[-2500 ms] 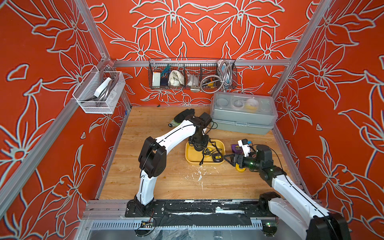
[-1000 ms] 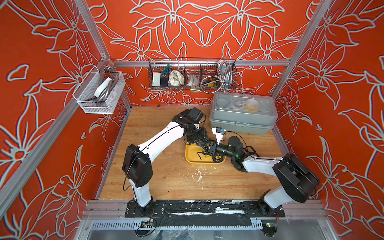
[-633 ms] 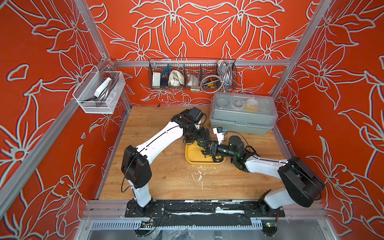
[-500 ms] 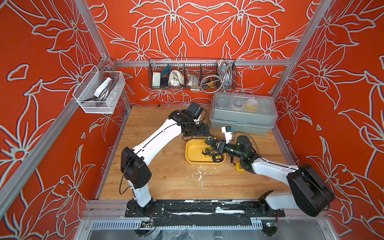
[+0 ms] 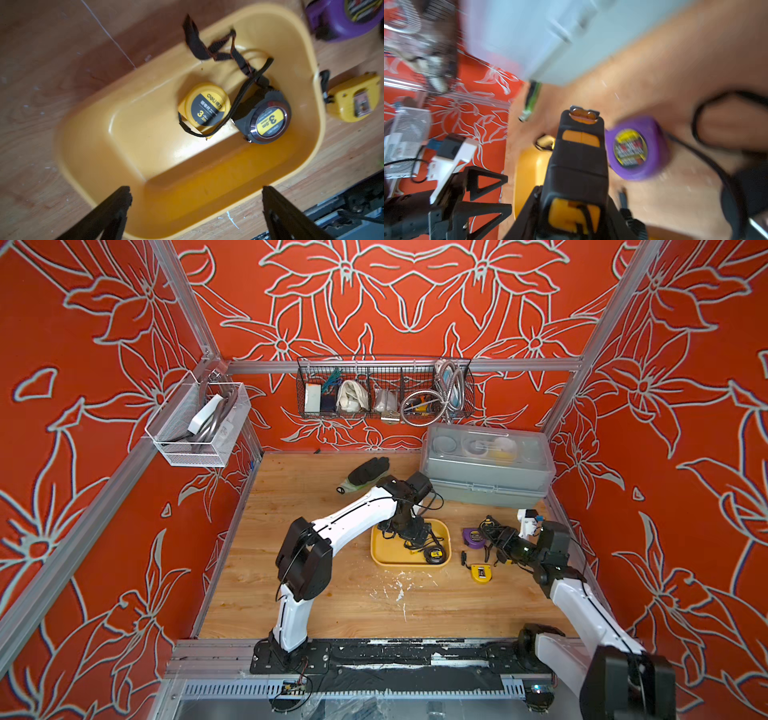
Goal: Take the tape measure out of the storage box
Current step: Place the tape measure at the center of the board.
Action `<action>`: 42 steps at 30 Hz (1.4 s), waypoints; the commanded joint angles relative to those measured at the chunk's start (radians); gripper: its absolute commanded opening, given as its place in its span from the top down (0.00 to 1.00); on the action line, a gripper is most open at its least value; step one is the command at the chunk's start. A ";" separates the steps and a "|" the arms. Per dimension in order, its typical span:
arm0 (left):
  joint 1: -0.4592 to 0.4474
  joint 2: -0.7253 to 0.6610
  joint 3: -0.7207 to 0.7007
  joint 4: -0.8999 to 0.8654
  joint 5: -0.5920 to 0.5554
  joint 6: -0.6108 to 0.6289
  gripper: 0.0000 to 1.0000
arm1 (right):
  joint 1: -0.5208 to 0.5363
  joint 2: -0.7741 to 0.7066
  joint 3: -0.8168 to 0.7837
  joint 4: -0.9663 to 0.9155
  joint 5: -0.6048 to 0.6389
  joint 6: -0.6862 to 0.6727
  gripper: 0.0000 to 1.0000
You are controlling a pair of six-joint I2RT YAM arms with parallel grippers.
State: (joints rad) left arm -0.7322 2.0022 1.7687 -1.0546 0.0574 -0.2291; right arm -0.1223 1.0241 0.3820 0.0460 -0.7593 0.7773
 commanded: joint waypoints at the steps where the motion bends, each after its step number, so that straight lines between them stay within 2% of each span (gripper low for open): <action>1: -0.009 0.029 0.011 -0.024 -0.004 0.042 0.00 | -0.002 0.048 -0.024 -0.037 -0.120 -0.045 0.87; 6: -0.009 0.083 0.043 -0.014 -0.001 0.037 0.00 | -0.003 0.120 -0.024 -0.045 -0.132 -0.106 0.86; 13: -0.009 0.162 0.119 -0.025 0.008 0.031 0.00 | 0.002 0.314 0.032 -0.058 -0.143 -0.187 0.84; 16: -0.010 0.192 0.142 -0.028 0.010 0.027 0.00 | 0.001 0.345 0.055 -0.072 -0.099 -0.216 0.83; 20: -0.009 0.210 0.152 -0.030 0.015 0.024 0.00 | 0.001 0.363 0.111 -0.125 -0.061 -0.260 0.70; 22: -0.009 0.219 0.153 -0.027 0.013 0.024 0.00 | 0.001 0.359 0.131 -0.140 -0.040 -0.284 0.52; 24: -0.009 0.234 0.161 -0.027 0.008 0.022 0.00 | 0.001 0.362 0.150 -0.149 -0.029 -0.309 0.44; 27: -0.009 0.252 0.176 -0.028 -0.010 0.007 0.00 | 0.001 0.371 0.199 -0.199 -0.027 -0.349 0.26; 29: -0.008 0.247 0.172 -0.010 -0.013 -0.009 0.00 | 0.001 0.345 0.219 -0.223 -0.012 -0.353 0.13; 32: -0.004 0.229 0.166 0.015 -0.022 -0.041 0.00 | 0.000 0.280 0.247 -0.288 0.022 -0.368 0.02; 39: 0.038 0.129 0.091 0.094 -0.016 -0.141 0.00 | 0.000 0.162 0.267 -0.420 0.080 -0.390 0.00; 42: 0.045 0.092 0.073 0.113 -0.055 -0.166 0.00 | 0.001 0.133 0.273 -0.453 0.091 -0.407 0.00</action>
State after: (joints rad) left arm -0.6983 2.1719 1.8515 -0.9733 0.0395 -0.3443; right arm -0.1238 1.1782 0.6285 -0.3202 -0.7067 0.4034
